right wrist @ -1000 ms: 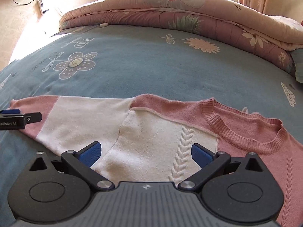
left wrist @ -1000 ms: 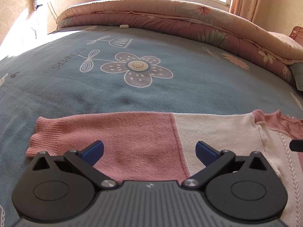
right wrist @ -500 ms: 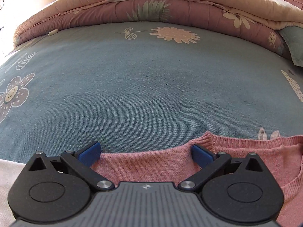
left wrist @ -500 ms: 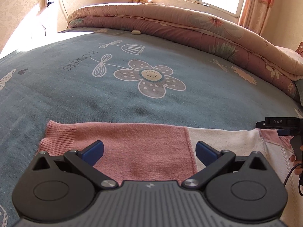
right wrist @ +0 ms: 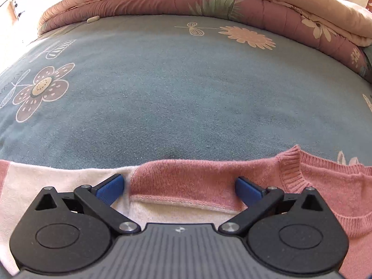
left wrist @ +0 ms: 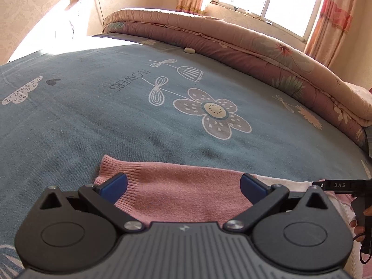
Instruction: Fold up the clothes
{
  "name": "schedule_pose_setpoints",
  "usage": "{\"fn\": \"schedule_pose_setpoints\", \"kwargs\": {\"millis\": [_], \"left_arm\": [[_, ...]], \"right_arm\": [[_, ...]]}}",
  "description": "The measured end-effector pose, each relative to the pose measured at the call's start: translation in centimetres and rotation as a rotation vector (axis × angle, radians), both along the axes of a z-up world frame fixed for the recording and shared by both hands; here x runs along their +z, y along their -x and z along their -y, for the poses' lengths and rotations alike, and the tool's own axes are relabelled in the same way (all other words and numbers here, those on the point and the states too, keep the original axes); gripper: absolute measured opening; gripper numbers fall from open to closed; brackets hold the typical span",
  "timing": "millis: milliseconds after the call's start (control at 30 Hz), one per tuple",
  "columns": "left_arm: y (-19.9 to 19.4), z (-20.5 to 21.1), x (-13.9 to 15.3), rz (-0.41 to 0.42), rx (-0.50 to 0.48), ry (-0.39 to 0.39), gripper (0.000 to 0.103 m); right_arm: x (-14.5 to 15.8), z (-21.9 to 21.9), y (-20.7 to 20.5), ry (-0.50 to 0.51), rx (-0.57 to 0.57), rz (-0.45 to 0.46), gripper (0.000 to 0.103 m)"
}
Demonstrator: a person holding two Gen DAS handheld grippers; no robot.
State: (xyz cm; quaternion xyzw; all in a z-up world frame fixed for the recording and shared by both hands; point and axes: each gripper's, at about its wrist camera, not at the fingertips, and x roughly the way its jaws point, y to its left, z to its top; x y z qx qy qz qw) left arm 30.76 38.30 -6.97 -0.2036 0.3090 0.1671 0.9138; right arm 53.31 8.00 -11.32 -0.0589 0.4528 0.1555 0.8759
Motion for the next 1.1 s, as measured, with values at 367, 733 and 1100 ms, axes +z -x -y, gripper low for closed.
{"fn": "schedule_pose_setpoints", "kwargs": {"millis": [367, 733, 1100], "left_arm": [[1.5, -2.8, -0.5, 0.031, 0.095, 0.117, 0.102], [-0.2, -1.2, -1.1, 0.012, 0.029, 0.124, 0.102], [-4.4, 3.3, -3.9, -0.093, -0.089, 0.015, 0.102]], "right_arm": [[2.3, -9.3, 9.0, -0.079, 0.428, 0.038, 0.103], [3.9, -10.2, 13.3, -0.096, 0.618, 0.017, 0.103], [3.6, 13.1, 23.9, 0.1, 0.297, 0.025, 0.103]]}}
